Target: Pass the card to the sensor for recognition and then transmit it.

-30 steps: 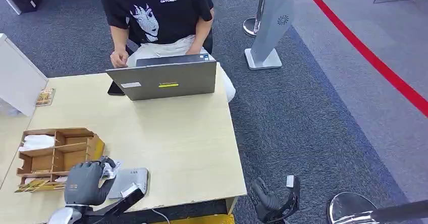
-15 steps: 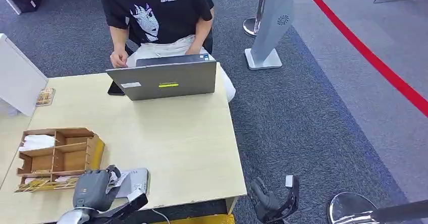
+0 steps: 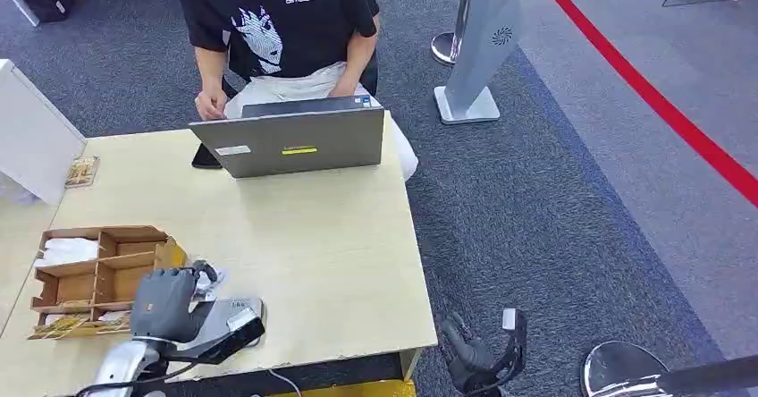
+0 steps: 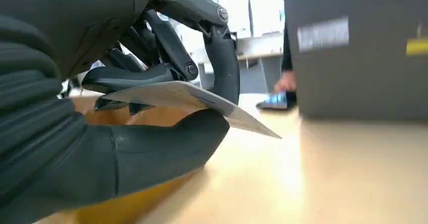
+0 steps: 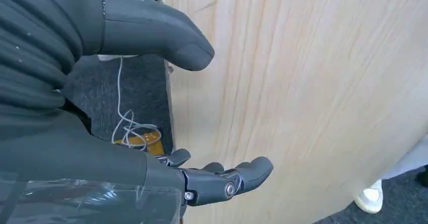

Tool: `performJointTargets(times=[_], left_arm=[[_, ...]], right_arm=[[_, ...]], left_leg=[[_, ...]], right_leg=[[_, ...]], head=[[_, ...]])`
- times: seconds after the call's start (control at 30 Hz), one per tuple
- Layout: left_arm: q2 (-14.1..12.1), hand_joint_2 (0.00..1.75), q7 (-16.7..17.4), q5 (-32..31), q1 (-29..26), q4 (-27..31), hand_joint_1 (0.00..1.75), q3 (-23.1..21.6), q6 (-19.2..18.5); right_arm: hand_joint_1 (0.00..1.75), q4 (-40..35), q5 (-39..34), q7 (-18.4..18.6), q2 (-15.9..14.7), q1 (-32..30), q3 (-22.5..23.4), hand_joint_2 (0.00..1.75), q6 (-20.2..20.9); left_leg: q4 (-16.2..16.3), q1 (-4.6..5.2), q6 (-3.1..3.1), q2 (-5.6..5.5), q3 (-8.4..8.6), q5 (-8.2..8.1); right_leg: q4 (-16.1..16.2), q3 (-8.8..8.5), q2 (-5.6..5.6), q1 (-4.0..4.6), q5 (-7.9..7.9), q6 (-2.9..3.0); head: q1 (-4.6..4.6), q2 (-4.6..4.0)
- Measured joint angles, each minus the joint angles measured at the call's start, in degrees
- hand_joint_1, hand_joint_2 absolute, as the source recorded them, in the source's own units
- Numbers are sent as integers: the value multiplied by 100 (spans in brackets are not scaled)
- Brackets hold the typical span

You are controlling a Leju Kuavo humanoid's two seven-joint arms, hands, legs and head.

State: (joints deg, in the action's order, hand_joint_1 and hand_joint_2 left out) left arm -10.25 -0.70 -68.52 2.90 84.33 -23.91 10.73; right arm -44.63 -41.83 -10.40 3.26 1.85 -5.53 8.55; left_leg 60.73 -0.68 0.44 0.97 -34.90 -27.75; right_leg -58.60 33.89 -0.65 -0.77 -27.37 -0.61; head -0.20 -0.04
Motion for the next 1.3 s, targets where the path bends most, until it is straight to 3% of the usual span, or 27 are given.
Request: performJointTargets(times=[0.23, 0.37, 0.47, 0.83, 0.87, 0.9, 0.93, 1.0, 1.03, 1.13, 1.3], left_arm=[[-11, 175, -35, -125, 718, 421, 175, -2, 153], [-72, 175, 266, 216, 1605, 483, 175, 13, -301], [-243, 175, 308, 343, 2048, 461, 175, 81, -450], [-699, 175, 551, 496, 2385, 98, 175, 393, -461], [-732, 175, 555, 505, 2384, 61, 141, 429, -455], [-758, 175, 568, 524, 2378, 15, 45, 459, -444], [-774, 175, 579, 544, 2365, -20, 10, 494, -430], [-802, 175, 601, 592, 2304, -81, 10, 555, -382], [-815, 175, 601, 619, 2252, -105, 0, 597, -334], [-824, 175, 599, 675, 2110, -160, 0, 669, -229], [-826, 175, 326, 796, 1704, -120, 0, 809, 165]], right_arm=[[0, 55, 37, -22, 13, 23, -15, 175, 9], [0, 146, 44, -55, 39, 93, -48, 175, 105], [0, 199, 120, -223, 39, 35, -96, 175, 232], [0, 293, -52, -341, -18, -113, -354, 175, 286], [0, 299, -83, -341, -20, -116, -367, 175, 284], [0, 302, -94, -341, -26, -117, -387, 175, 284], [0, 302, -103, -341, -33, -117, -404, 175, 284], [0, 304, -114, -343, -46, -119, -444, 175, 278], [0, 304, -120, -343, -52, -121, -468, 175, 271], [0, 304, -188, -343, -63, -121, -503, 175, 256], [0, 302, -310, -361, -85, -135, -544, 175, 190]], left_leg=[[1, -1, 3, -11, -5, 7], [1, -2, 2, -12, -6, 15], [0, -2, 2, 0, 0, 15], [-3, -1, 2, 7, -2, 15], [-3, -1, 2, 7, -3, 15], [-3, -2, 2, 6, -3, 15], [-3, -2, 1, 6, -3, 15], [-3, -2, 1, 7, -2, 15], [-3, -2, 1, 8, -2, 15], [-3, -1, 1, 4, -5, 15], [-3, -1, 0, 8, -5, 13]], right_leg=[[-1, 4, -12, 1, 0, 1], [-3, 4, -11, 2, 8, 0], [-4, 3, -2, 1, 11, 3], [-3, 9, 6, 1, 10, 3], [-3, 9, 6, 1, 10, 3], [-3, 9, 5, 1, 10, 3], [-4, 8, 4, 1, 11, 4], [-4, 8, 8, 1, 12, 5], [-4, 8, 8, 1, 11, 5], [-4, 8, 3, 1, 10, 4], [-2, 9, 9, 1, 10, 4]], head=[[-2, 0], [0, 0], [-2, 0], [-2, 0], [-4, 0], [-2, 0], [-2, 0], [-4, 0], [0, 0], [-2, 0], [-2, 0]])
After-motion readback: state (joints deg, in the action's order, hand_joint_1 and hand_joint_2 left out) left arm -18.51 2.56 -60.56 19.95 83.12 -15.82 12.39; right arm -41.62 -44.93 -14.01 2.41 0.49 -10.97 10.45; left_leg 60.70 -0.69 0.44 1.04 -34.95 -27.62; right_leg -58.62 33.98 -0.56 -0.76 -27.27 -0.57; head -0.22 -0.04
